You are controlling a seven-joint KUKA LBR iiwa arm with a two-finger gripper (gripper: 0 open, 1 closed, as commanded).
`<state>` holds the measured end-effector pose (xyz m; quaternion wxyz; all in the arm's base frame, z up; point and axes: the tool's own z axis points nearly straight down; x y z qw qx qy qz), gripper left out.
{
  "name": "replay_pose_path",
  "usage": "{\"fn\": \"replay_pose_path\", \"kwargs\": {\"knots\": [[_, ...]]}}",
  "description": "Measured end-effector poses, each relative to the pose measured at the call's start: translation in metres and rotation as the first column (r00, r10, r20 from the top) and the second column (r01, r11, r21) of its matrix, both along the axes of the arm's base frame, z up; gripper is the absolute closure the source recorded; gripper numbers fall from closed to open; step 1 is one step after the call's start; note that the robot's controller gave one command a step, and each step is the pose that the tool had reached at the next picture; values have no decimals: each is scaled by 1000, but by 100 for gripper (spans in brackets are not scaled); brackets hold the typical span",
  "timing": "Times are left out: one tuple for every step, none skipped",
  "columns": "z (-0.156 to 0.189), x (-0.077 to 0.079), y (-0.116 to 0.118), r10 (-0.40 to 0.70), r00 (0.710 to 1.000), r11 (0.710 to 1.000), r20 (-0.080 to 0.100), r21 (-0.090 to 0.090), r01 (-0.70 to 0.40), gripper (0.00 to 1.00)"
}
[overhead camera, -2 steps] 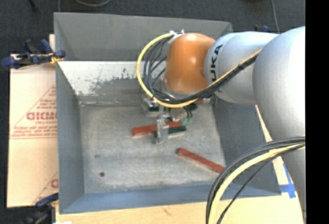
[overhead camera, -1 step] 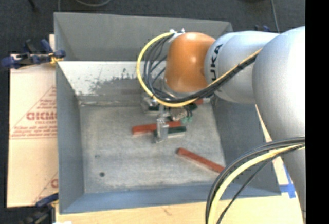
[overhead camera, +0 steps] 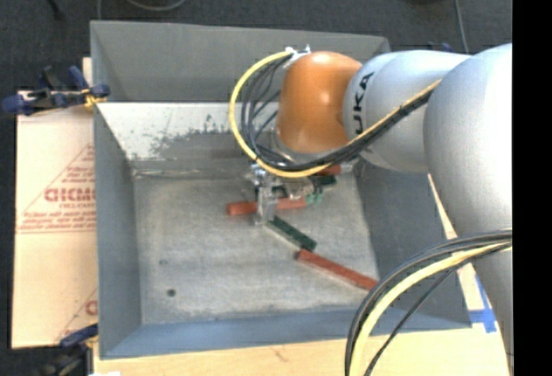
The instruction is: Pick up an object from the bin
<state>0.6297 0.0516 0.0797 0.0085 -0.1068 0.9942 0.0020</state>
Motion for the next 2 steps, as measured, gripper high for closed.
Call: {"fn": "replay_pose_path", "kwargs": {"knots": [[73,3,0,-3,1000,1000,-4,-3,3,100],[82,5,0,-6,1000,1000,-10,-3,6,100]]}}
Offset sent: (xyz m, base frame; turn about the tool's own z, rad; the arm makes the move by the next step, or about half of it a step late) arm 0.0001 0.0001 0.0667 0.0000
